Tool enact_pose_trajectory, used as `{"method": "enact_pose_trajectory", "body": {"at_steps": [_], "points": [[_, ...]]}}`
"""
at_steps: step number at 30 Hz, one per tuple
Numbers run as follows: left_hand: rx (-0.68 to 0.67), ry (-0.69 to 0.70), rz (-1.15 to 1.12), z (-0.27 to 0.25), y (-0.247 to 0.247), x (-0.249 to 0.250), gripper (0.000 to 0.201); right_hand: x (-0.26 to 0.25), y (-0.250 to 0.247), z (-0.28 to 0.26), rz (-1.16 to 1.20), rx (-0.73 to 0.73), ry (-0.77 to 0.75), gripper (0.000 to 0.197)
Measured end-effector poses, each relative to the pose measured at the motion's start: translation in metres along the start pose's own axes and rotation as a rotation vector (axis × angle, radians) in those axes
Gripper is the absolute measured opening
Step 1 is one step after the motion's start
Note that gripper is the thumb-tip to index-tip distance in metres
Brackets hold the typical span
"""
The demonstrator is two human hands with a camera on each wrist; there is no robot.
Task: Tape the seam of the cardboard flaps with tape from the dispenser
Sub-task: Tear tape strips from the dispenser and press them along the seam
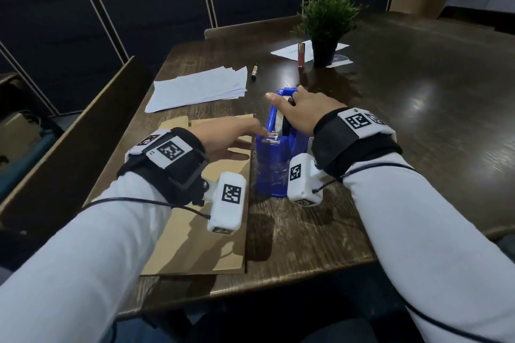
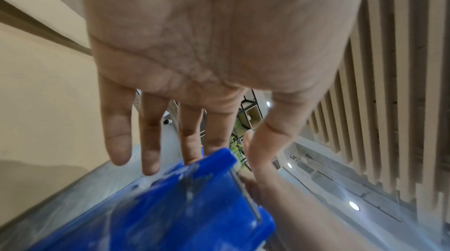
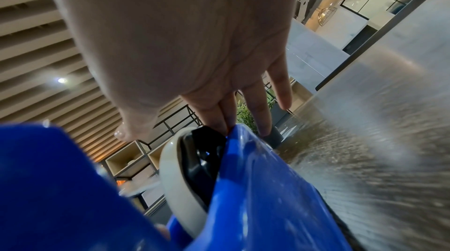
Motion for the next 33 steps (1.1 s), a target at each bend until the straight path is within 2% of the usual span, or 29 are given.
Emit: {"method": "enact_pose_trajectory", "body": {"at_steps": [5, 14, 19, 28, 33], "points": [[0.092, -0.010, -0.028, 0.007, 0.000, -0.007, 0.035, -0.001, 0.002, 0.001, -0.007, 0.006, 0.012, 0.108], [0.168, -0.047, -0.147, 0.008, 0.008, -0.012, 0.035, 0.000, 0.002, -0.001, 0.030, 0.037, 0.041, 0.108], [0.174, -0.024, -0.215, 0.008, 0.014, -0.010, 0.023, -0.001, 0.003, -0.001, 0.057, 0.034, 0.022, 0.113], [0.175, -0.019, -0.286, 0.006, 0.016, -0.005, 0.018, -0.003, 0.000, -0.007, 0.089, 0.028, -0.014, 0.098], [0.173, -0.013, -0.296, 0.004, 0.016, -0.005, 0.017, -0.001, 0.004, -0.001, 0.119, 0.025, 0.015, 0.111]]}}
Point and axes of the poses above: each hand's wrist, its own z-axis towards the middle knuckle, its own y-axis out of the palm, x = y × z, the point moved 6 cm from there along z, towards the middle knuckle, and after that the axes turned 1 degree about -z, right-handed, at the moved point
